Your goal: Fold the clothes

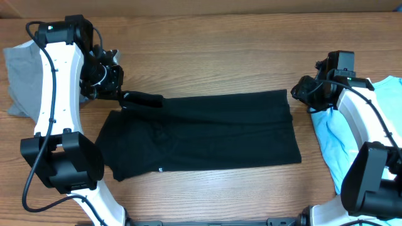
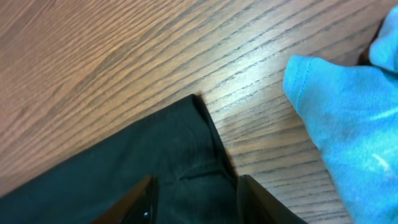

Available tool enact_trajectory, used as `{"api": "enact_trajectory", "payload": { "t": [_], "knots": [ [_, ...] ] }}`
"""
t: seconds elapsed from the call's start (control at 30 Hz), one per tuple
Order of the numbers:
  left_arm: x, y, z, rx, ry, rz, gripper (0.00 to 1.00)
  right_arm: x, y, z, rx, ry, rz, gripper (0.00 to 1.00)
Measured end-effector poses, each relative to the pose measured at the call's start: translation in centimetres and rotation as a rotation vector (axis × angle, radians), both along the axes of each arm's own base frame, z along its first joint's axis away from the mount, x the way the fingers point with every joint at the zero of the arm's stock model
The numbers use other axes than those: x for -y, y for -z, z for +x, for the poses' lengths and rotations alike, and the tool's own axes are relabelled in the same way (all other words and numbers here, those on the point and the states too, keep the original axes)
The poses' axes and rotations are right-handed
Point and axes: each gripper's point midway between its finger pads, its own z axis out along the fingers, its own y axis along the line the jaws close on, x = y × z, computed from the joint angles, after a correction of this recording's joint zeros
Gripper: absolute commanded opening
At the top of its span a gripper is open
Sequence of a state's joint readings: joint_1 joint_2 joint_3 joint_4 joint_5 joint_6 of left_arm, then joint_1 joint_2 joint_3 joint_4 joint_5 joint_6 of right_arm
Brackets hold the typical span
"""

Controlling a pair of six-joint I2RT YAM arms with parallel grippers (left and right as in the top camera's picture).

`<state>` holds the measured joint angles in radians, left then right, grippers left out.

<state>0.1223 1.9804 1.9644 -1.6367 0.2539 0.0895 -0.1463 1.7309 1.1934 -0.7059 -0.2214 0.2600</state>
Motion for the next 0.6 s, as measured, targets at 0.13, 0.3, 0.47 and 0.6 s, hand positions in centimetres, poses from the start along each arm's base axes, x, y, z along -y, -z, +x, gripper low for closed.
{"api": "enact_trajectory", "payload": {
  "t": [0.13, 0.3, 0.47, 0.6],
  "knots": [
    [0.0, 0.0, 0.0, 0.001, 0.000, 0.000, 0.04, 0.0, 1.0, 0.2, -0.016, 0.000, 0.003, 0.44],
    [0.0, 0.0, 0.0, 0.002, 0.000, 0.000, 0.04, -0.5, 3.9, -0.2, -0.086, -0.009, 0.025, 0.43],
    [0.0, 0.0, 0.0, 0.002, 0.000, 0.000, 0.04, -1.5, 4.6, -0.2, -0.095, -0.035, 0.029, 0.42],
    [0.0, 0.0, 0.1, 0.002, 0.000, 0.000, 0.04, -2.0, 4.5, 0.4, -0.070, -0.050, 0.022, 0.40]
  ]
}}
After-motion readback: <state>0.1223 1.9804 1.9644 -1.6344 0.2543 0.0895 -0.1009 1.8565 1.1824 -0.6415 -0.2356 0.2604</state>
